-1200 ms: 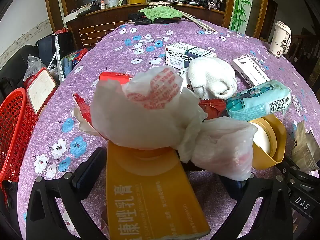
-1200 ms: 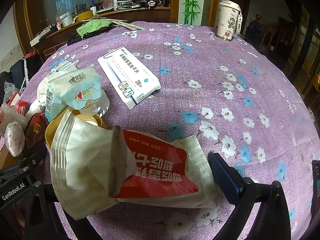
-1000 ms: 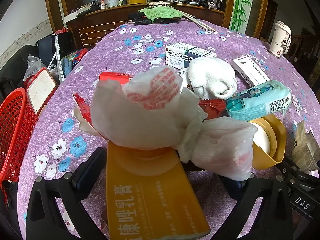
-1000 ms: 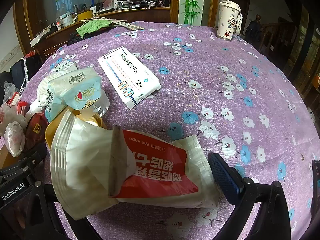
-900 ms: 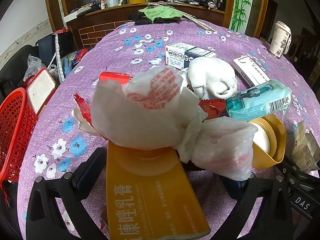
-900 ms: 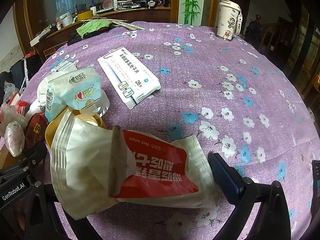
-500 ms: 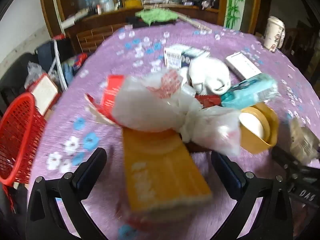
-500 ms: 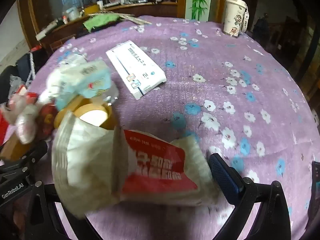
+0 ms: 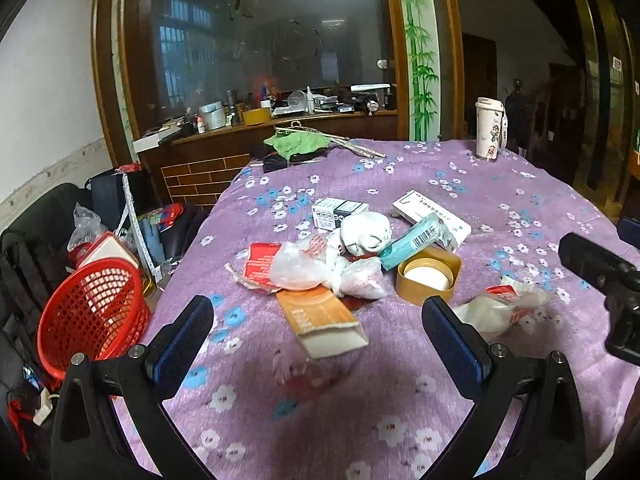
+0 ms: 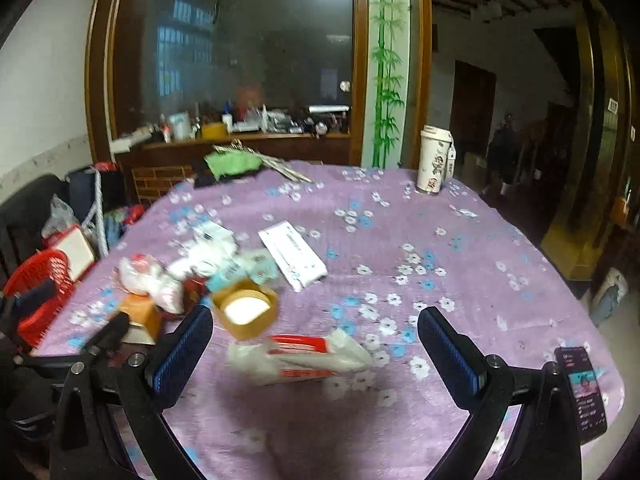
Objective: Collect trash
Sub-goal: 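Move both tools toward the trash on the table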
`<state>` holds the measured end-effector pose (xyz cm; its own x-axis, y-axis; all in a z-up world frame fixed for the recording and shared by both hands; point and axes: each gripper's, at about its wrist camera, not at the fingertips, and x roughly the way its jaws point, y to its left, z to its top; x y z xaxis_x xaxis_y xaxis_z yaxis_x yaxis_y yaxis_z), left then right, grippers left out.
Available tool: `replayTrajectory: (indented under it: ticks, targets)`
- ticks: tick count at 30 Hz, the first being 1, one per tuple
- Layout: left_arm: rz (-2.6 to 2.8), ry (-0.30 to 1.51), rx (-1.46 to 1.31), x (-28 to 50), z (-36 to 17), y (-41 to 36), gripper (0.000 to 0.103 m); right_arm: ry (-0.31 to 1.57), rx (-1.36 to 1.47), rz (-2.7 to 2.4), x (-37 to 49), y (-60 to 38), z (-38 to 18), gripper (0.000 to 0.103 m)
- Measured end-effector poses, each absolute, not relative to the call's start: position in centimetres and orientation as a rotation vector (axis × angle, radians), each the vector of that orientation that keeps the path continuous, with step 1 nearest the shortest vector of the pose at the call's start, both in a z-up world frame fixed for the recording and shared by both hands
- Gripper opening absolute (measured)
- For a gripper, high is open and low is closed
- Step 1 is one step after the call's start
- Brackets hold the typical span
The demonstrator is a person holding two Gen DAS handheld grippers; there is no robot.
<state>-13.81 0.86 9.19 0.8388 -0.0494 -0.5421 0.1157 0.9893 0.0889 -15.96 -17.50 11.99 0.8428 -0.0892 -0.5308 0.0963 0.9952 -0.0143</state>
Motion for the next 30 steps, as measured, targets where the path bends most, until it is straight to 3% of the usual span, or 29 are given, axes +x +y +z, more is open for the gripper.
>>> replayTrajectory:
  ticks: [11,30]
  targets:
    - [-0.038,0.469,0.062,-18.1,10.8,3.6,0.103,0.521,0.07,-0.046,-21.4,-15.5,11.4,0.103]
    - [0.004,0.503,0.048,-17.6,9.6,5.0,0.103,0.609,0.024,-0.014,-20.8,-13.7,9.8,0.103]
